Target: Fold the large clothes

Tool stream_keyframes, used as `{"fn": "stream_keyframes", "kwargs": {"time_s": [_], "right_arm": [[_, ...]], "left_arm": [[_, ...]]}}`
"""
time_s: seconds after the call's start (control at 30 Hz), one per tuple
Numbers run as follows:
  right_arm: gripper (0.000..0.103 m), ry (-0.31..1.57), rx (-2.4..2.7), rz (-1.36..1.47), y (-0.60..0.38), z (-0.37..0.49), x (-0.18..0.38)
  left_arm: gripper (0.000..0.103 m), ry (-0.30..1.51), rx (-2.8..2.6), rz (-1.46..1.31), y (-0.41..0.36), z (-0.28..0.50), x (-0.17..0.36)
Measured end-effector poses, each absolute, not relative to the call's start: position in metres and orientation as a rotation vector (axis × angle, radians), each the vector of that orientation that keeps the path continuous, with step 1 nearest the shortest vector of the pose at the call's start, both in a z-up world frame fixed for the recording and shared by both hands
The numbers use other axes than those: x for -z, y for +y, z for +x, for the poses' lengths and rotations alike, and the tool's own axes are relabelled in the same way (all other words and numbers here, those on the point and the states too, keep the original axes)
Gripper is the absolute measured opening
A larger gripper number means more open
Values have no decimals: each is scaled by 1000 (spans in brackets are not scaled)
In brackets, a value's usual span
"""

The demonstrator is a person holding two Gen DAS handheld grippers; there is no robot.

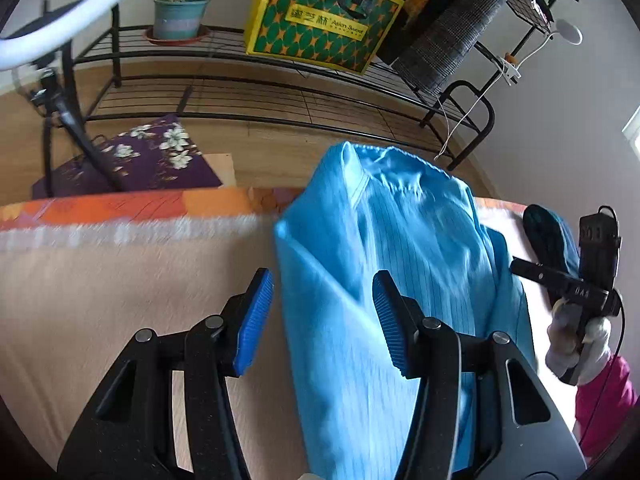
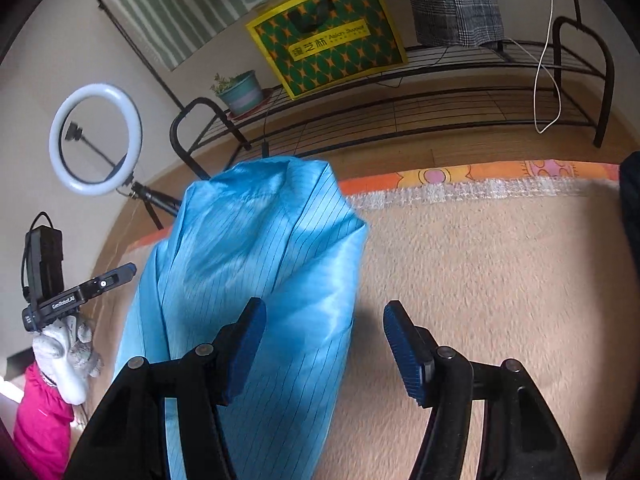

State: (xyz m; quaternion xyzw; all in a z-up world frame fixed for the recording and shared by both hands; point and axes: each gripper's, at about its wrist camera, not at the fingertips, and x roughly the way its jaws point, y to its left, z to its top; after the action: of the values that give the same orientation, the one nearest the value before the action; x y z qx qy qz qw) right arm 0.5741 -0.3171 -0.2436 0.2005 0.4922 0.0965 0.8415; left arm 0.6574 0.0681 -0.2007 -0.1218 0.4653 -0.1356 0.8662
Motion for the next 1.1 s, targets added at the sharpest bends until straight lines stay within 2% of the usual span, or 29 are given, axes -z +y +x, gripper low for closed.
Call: {"fn": "stream_keyframes", "kwargs": {"time_s": [0.27, 0.57, 0.63, 0.7, 0.73, 0.8, 0.87, 0.9, 0.97, 1.0, 1.1], "right_arm": [[64, 1037, -238, 362, -298, 607, 249], [62, 1021, -204, 341, -290, 623, 256], [54, 1014, -187, 320, -288, 622, 256], [48, 1008, -178, 304, -286, 621, 255], [43, 1006, -175, 301, -286, 621, 254], [38, 1001, -167, 298, -286, 622, 253], [32, 999, -172, 297, -286, 622, 252], [26, 1000, -173, 295, -286, 623, 252], [16, 1004, -171, 290, -285, 624, 252], [5, 1006, -170, 286, -284, 624, 251], [0, 993, -174, 257, -280, 623, 246]], "left_arm": [[55, 984, 253, -217, 44, 709, 211], [55, 973, 249, -210, 27, 732, 221], [49, 960, 231, -191, 25, 732, 222], [34, 957, 220, -188, 24, 732, 223], [32, 955, 217, -191, 25, 732, 223], [18, 949, 215, -193, 25, 732, 223], [12, 942, 213, -178, 22, 731, 223], [8, 933, 211, -167, 20, 730, 222], [5, 914, 208, -146, 17, 728, 220], [4, 905, 209, -145, 16, 727, 219], [2, 879, 223, -167, 15, 723, 211]]}}
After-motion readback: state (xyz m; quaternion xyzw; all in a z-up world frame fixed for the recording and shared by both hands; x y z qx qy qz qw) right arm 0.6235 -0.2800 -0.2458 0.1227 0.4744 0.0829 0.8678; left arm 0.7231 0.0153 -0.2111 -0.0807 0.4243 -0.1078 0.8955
